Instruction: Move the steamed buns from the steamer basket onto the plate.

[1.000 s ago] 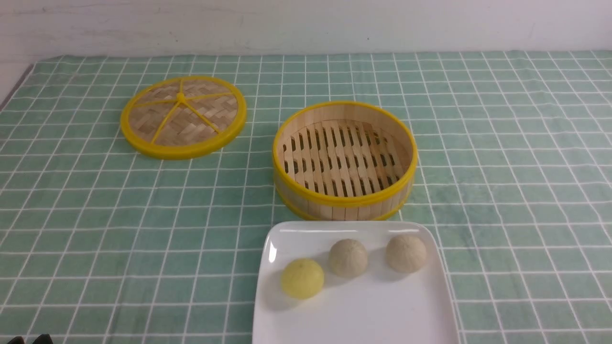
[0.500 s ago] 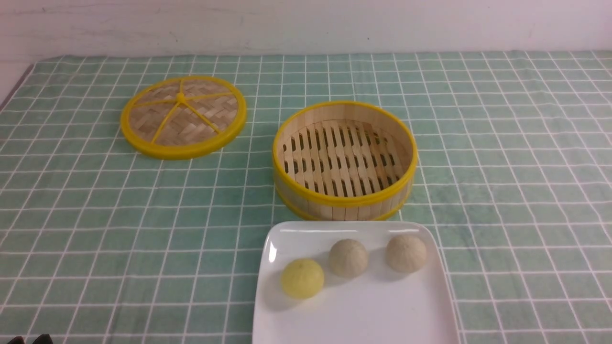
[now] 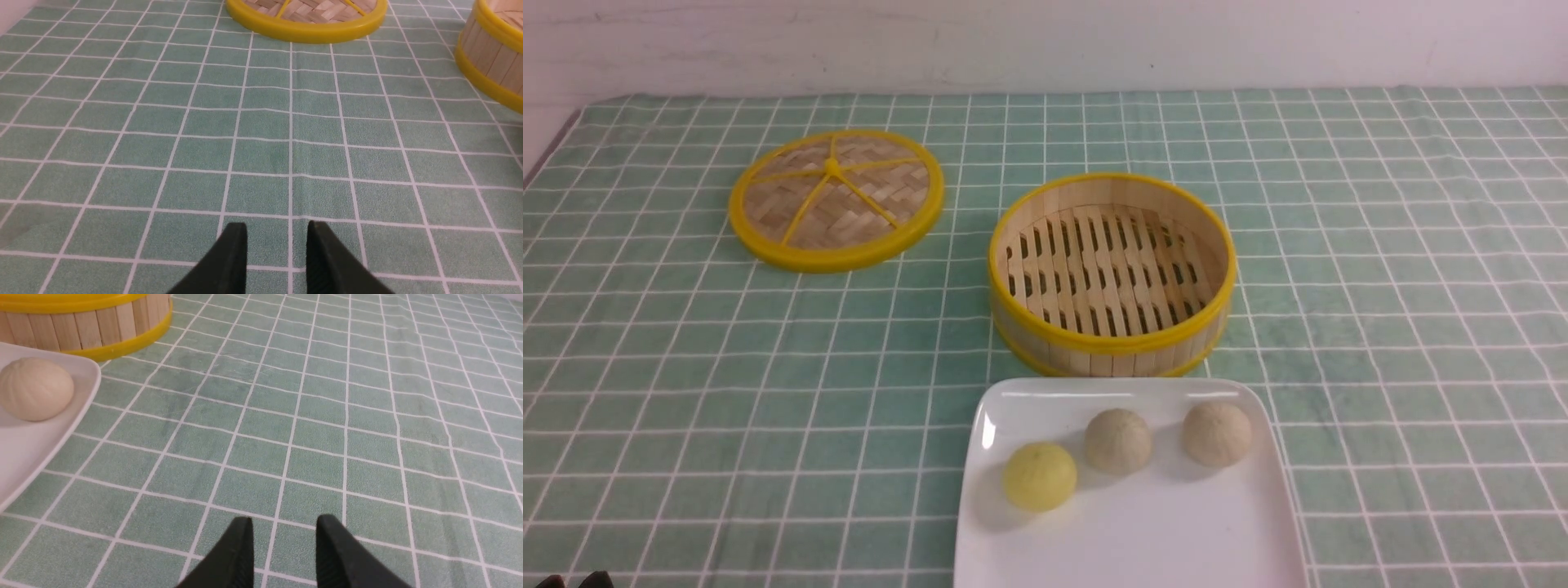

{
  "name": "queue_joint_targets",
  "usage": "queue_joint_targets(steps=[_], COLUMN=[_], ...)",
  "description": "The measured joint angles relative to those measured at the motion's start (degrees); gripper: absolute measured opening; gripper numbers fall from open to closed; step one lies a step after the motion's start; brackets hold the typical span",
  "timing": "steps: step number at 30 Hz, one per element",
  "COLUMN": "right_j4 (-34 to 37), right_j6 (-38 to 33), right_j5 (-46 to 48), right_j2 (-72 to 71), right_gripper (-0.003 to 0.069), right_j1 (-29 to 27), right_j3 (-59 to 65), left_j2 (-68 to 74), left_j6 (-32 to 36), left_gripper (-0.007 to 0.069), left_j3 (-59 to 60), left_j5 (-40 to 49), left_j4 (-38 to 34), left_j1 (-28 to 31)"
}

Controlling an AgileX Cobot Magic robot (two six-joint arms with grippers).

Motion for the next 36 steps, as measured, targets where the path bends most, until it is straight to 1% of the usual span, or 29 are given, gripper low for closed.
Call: queue_joint_targets(steps=[12,16,19,26,36], right_j4=[0.26,4.89,6.15,6.04,3.07], right_j6=[0.00,0.00,0.00,0.00,0.00], right_j5=[0.00,-0.12,-0.12,-0.12,-0.12], right_j2=[0.00,0.00,0.00,0.00,0.00], right_gripper=[0.0244,0.0244,0.0244,0.0244,0.0244], right_j1=[0.00,0.00,0.00,0.00,0.00], right_j3=[0.00,0.00,0.00,0.00,0.00], left_j2=[0.00,0.00,0.00,0.00,0.00], left_j6=[0.07,0.07,0.07,0.07,0.07], left_gripper=[0.0240,0.0240,0.0240,0.0240,0.0240], left_j3=[0.00,0.00,0.00,0.00,0.00], left_j5=[0.00,0.00,0.00,0.00,0.00], left_j4=[0.00,0.00,0.00,0.00,0.00], left_j1=[0.00,0.00,0.00,0.00,0.00])
